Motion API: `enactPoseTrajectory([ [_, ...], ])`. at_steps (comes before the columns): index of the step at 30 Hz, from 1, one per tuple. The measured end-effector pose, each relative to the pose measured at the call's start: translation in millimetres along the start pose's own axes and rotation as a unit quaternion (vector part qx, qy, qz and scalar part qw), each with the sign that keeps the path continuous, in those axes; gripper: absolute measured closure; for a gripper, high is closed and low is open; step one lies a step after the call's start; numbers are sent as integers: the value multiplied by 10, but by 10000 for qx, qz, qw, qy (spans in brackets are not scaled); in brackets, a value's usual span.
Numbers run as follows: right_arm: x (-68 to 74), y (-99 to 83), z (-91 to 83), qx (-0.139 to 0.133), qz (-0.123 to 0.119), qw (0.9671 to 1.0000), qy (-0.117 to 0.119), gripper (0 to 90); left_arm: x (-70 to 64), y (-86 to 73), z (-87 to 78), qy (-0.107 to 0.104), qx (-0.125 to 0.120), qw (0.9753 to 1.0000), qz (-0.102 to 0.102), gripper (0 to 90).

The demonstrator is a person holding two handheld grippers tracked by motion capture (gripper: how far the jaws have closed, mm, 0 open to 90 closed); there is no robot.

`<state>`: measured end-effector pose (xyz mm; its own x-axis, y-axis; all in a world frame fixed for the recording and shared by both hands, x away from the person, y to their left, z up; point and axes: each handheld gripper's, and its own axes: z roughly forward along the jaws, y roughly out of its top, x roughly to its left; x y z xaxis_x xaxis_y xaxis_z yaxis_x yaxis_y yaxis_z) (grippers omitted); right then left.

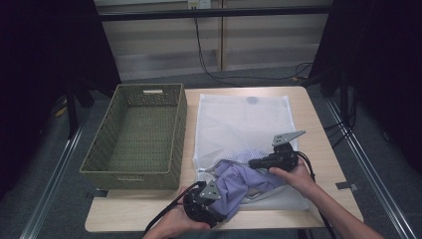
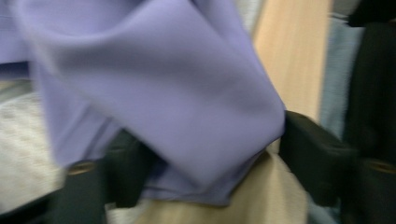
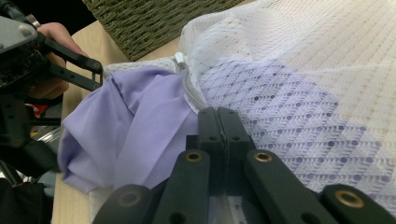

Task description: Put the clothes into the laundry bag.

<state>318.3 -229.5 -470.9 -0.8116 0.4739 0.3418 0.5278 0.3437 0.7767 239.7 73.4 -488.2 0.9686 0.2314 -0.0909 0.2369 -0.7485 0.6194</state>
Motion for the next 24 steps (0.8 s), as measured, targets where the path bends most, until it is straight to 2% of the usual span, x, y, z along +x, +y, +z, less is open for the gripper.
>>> enactPoseTrajectory([
  [1,0,0,0,0,0,10000,0,894,0,0,0,0,0,10000,0,438],
  [2,0,0,1,2,-3,10000,-3,894,19,10,-27,52,75,10000,7,438],
  [3,1,0,3,0,4,10000,1,894,37,5,-25,-2,13,10000,3,567],
  [5,-1,0,7,3,-11,10000,5,894,81,7,-32,-21,17,10000,0,693],
  [6,1,1,9,8,3,10000,10,894,106,12,-44,-84,68,9999,12,797],
  [8,-1,1,9,7,1,10000,17,894,120,5,-31,-201,-185,9995,-137,831],
  [9,2,3,8,11,14,10000,4,895,140,17,-71,-278,-192,9993,-145,855],
  [11,1,5,2,9,9,10000,9,895,141,32,-116,-333,-487,9978,-316,876],
  [12,0,6,0,6,7,10000,16,895,153,48,-167,-346,-543,9974,-318,880],
  [14,0,10,-2,-12,35,10000,37,895,167,69,-246,-401,-856,9945,-444,886],
  [15,0,14,-2,-16,58,10000,49,895,185,95,-313,-403,-1070,9920,-540,888],
  [17,6,17,-3,-18,76,10000,53,895,193,113,-340,-378,-1136,9914,-536,889],
  [20,32,47,-11,-81,101,9998,119,896,213,161,-399,-379,-1382,9877,-633,890],
  [23,49,81,-36,-158,79,9997,168,896,227,222,-430,-380,-1553,9850,-648,890],
  [24,52,92,-45,-185,79,9996,184,895,229,250,-431,-370,-1563,9849,-645,890],
])
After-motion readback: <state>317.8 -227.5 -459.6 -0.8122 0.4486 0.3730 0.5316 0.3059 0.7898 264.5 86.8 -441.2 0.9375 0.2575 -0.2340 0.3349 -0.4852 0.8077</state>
